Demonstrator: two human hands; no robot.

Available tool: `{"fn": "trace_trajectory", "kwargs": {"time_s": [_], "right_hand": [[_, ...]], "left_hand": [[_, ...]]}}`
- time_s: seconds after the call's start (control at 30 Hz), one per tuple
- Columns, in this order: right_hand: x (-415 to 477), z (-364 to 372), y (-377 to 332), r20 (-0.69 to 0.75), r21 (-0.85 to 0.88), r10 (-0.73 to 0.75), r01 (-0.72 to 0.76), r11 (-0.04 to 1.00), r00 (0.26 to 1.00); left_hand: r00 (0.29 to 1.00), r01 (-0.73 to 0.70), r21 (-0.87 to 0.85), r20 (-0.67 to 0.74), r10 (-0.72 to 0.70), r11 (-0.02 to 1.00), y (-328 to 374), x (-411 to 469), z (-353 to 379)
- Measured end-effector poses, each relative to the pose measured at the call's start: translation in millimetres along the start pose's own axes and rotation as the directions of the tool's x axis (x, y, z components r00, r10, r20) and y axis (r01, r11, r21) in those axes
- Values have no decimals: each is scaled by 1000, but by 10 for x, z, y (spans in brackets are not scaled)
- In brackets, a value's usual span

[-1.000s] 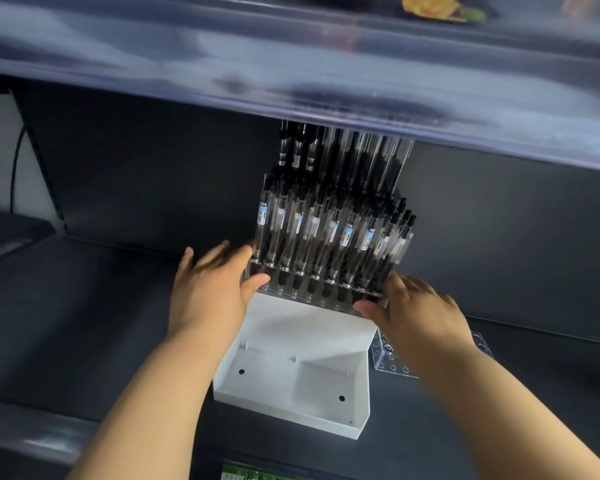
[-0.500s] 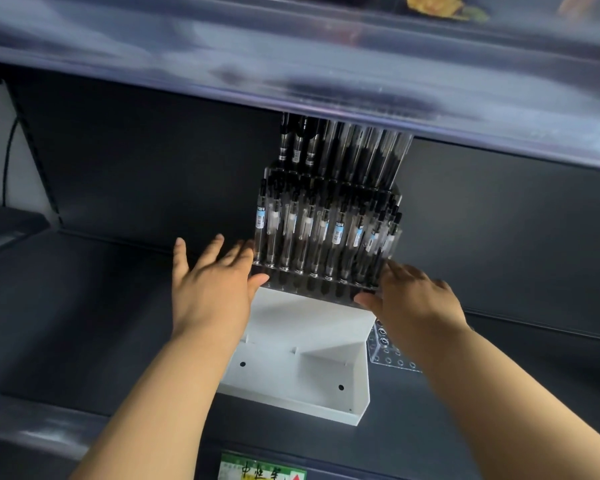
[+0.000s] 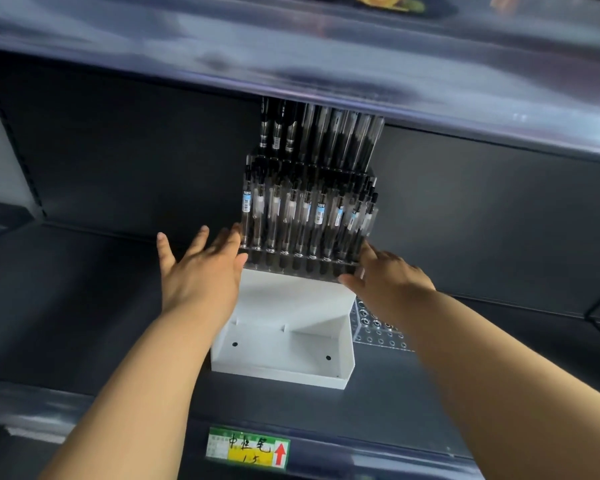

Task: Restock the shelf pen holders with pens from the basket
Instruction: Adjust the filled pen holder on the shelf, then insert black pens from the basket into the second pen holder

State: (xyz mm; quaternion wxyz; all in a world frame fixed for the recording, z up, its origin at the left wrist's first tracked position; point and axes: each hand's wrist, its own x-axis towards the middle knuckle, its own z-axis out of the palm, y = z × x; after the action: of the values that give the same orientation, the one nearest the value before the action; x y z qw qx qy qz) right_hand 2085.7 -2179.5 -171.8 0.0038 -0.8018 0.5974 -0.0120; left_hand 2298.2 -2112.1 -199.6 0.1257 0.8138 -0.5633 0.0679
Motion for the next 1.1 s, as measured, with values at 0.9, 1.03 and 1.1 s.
{"fn": "trace_trajectory", "kwargs": {"time_s": [0.9,1.03,1.1], "right_hand": [[-1613,860,766,66,54,-47,43,998,997],[-1711,883,763,21,37,-95,94,995,995],[-1734,930,761,2,47,-100,100,994,995]], "left_hand": [[758,-589,-164,230,611,792,1321,-1596,525],[749,-591,-126,280,600,797,1229,-1623,497],[743,-602,-124,274,611,789,1198,-1628,468]]}}
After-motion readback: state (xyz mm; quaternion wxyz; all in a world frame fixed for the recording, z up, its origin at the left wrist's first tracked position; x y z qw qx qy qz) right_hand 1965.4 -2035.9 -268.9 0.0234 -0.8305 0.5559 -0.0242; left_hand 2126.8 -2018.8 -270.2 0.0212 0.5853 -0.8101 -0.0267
